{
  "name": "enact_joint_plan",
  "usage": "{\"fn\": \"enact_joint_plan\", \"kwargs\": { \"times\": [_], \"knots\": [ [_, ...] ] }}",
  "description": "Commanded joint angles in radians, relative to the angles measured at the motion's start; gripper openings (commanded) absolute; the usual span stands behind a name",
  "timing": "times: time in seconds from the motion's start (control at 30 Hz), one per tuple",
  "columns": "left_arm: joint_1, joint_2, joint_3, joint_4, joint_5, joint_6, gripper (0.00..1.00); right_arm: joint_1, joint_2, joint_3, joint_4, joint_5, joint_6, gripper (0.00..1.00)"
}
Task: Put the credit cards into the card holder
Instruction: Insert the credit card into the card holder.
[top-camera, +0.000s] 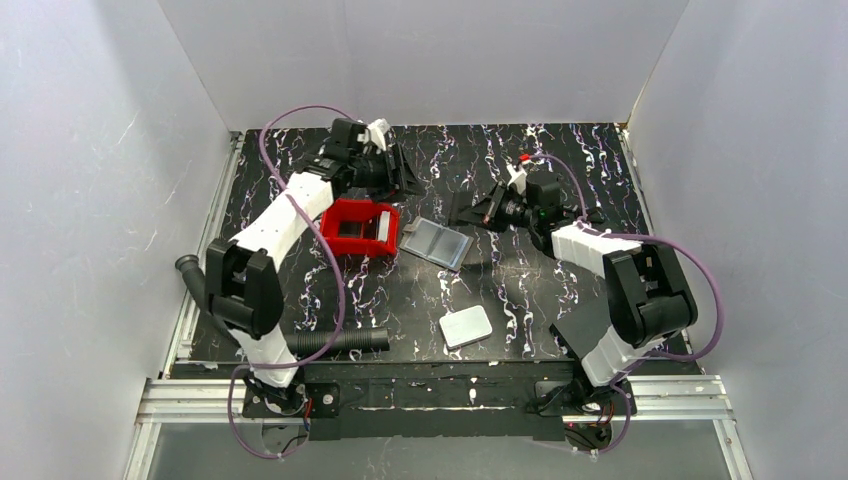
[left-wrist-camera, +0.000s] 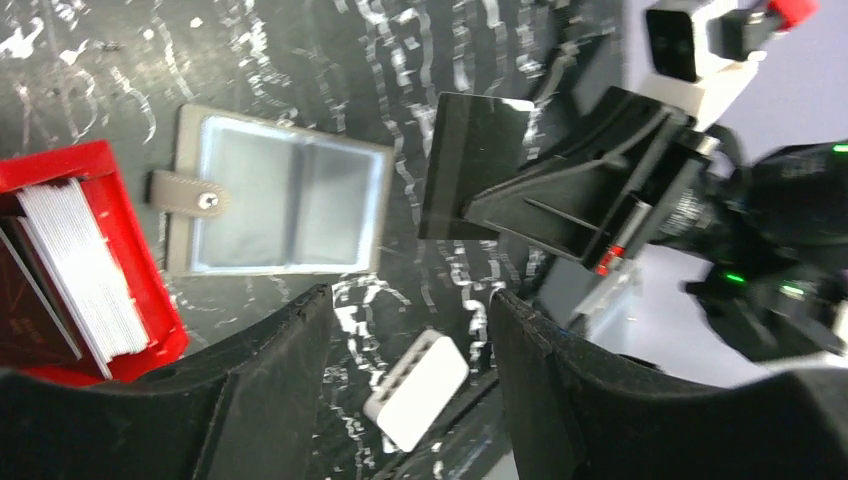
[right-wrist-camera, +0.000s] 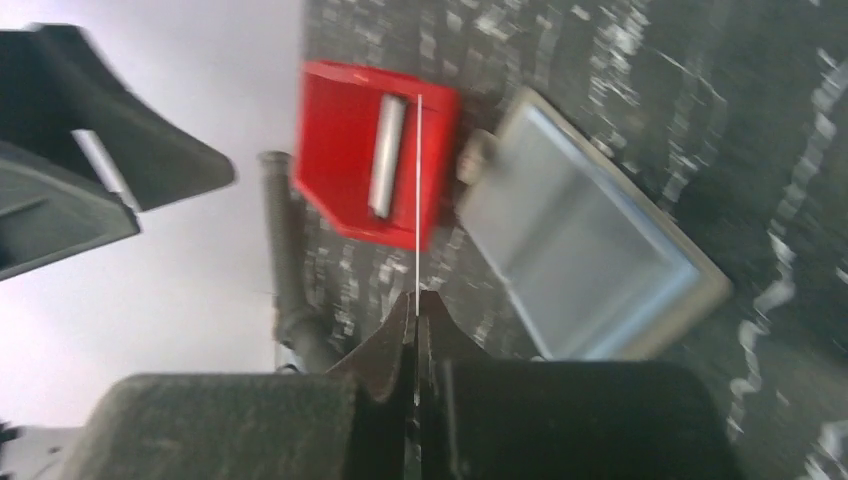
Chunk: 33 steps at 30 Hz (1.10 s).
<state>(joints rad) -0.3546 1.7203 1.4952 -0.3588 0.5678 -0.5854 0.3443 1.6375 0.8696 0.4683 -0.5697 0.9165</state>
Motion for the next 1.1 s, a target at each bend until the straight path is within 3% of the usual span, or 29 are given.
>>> {"fn": "enact_joint_plan", "kwargs": {
  "times": [0.0, 0.17, 0.3, 0.47, 0.73, 1.07],
  "knots": [
    [-0.108, 0.075, 0.083, -0.223, -0.29, 0.121, 0.58, 0.014, 0.022, 0.039, -0.309, 0.088, -0.199, 0.01],
    [-0.184, 0.178, 0.159, -0.267, -0.482, 0.133, 0.48, 0.033, 0.102, 0.069, -0.317, 0.072, -0.185, 0.01],
    [-0.2, 0.317, 0.282, -0.325, -0.503, 0.133, 0.24, 0.045, 0.179, 0.098, -0.257, 0.016, -0.137, 0.01],
    [-0.202, 0.437, 0.392, -0.38, -0.578, 0.157, 0.07, 0.061, 0.234, 0.134, -0.209, -0.016, -0.082, 0.01],
    [-0.201, 0.48, 0.374, -0.404, -0.633, 0.168, 0.02, 0.085, 0.276, 0.133, -0.151, -0.044, 0.007, 0.01],
    [-0.206, 0.503, 0.327, -0.387, -0.594, 0.166, 0.02, 0.09, 0.264, 0.082, -0.114, -0.046, 0.059, 0.01]
  ]
}}
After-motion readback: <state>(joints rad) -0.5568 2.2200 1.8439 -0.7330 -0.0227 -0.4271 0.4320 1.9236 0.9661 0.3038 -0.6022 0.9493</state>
